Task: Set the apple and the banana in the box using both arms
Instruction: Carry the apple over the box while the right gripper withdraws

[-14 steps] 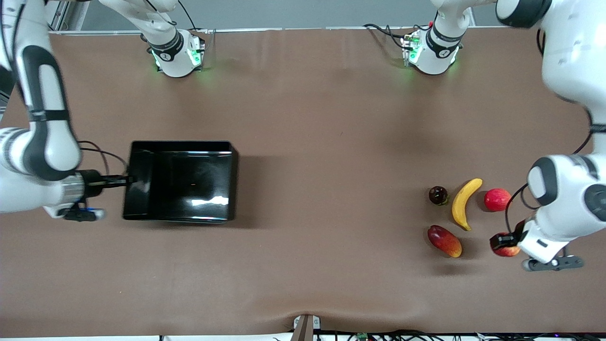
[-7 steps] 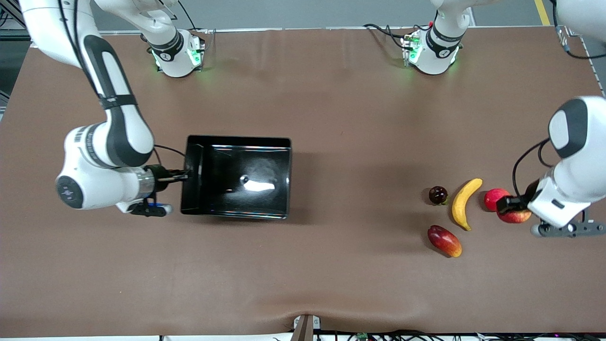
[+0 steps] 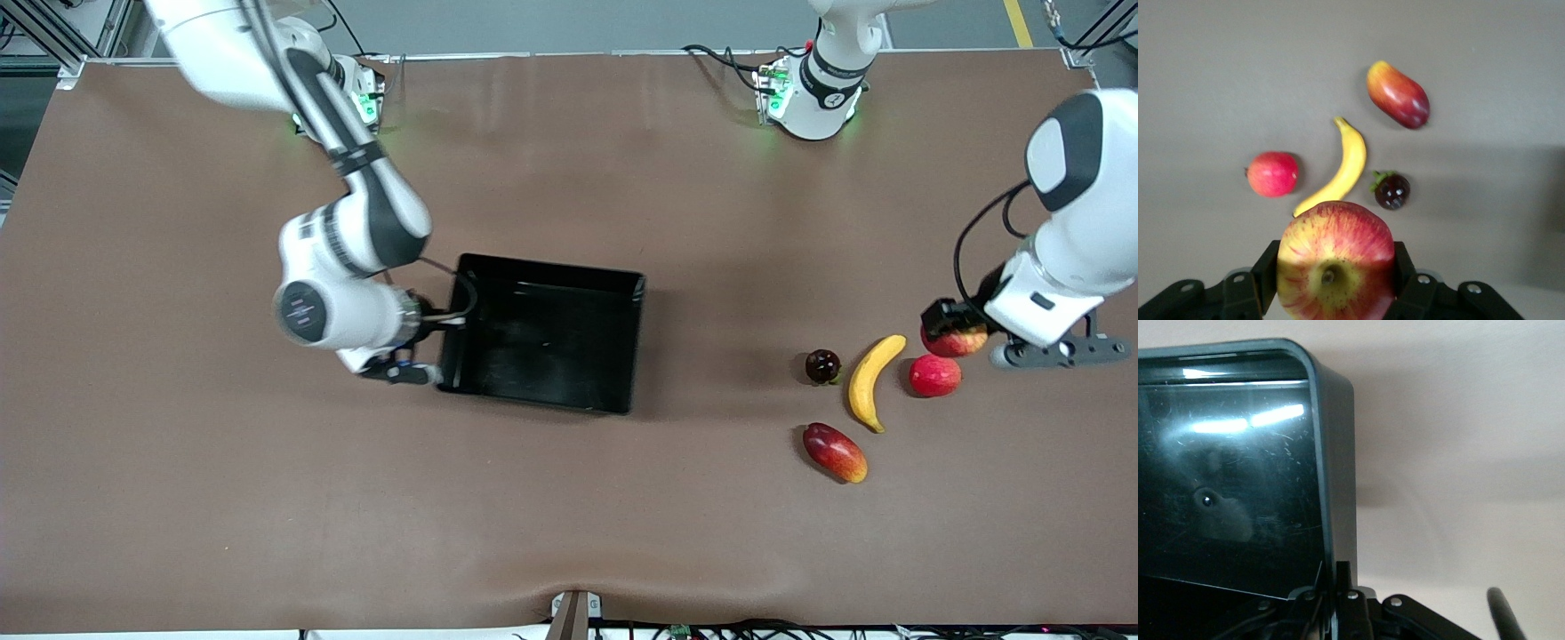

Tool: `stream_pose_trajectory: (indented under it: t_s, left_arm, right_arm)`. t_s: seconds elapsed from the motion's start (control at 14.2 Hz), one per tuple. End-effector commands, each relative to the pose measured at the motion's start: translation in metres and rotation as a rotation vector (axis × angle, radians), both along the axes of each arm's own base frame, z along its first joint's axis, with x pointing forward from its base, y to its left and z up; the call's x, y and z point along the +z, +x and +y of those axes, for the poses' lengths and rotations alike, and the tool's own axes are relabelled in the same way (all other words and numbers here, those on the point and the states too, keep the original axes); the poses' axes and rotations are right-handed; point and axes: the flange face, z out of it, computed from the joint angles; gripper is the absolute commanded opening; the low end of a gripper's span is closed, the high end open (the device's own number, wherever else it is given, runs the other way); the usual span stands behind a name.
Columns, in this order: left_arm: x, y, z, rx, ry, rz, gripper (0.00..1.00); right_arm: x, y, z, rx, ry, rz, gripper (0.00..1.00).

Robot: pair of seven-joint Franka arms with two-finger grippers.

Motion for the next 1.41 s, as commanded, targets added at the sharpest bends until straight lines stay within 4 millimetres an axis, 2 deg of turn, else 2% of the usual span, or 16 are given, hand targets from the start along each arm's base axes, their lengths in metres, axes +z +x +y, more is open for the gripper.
stream_pose_trajectory:
  t_s: [0.0, 0.21, 0.35, 0.42, 0.49, 0.56, 0.63, 0.78, 0.99, 1.2, 1.34]
  left_arm:
    - [0.005, -0.036, -0.029, 0.037, -0.024, -0.009, 0.0]
    - [0.0, -0.062, -0.083, 0.105, -0.009, 0.002, 0.0]
    - [-0.005, -0.074, -0.12, 0.137, -0.004, 0.007, 0.0]
    - [-0.005, -0.079, -0.143, 0.152, -0.004, 0.0, 0.0]
    - [-0.006, -0.084, -0.166, 0.164, -0.011, -0.018, 0.0]
    - [-0.008, -0.088, -0.189, 0.176, -0.024, -0.035, 0.0]
    - [-0.016, -0.091, -0.208, 0.19, -0.04, -0.038, 0.0]
    - [-0.034, -0.097, -0.245, 0.209, -0.084, -0.043, 0.0]
    - [-0.063, -0.107, -0.292, 0.151, -0.1, -0.056, 0.0]
    - [-0.095, -0.111, -0.331, 0.056, -0.114, -0.02, 0.0]
    - [-0.115, -0.114, -0.355, 0.015, -0.13, 0.017, 0.0]
  right_arm:
    - [-0.005, -0.004, 0.018, -0.012, 0.031, -0.021, 0.0]
    - [-0.037, -0.013, 0.041, 0.01, 0.02, -0.032, 0.0]
    - [-0.047, -0.016, 0.049, 0.021, 0.016, -0.038, 0.0]
    - [-0.041, -0.012, 0.05, 0.019, 0.021, -0.041, 0.1]
    - [-0.036, -0.007, 0.048, 0.011, 0.025, -0.045, 0.75]
    - [-0.03, -0.005, 0.045, 0.026, 0.016, -0.045, 1.0]
    - [-0.02, -0.002, 0.043, 0.033, 0.014, -0.032, 1.0]
    - [0.014, 0.017, 0.026, 0.028, 0.025, 0.019, 1.0]
    - [0.084, 0.055, -0.016, 0.042, 0.026, 0.059, 1.0]
    - [0.124, 0.07, -0.038, 0.089, -0.081, -0.02, 1.0]
    - [0.158, 0.084, -0.078, 0.081, -0.103, -0.018, 1.0]
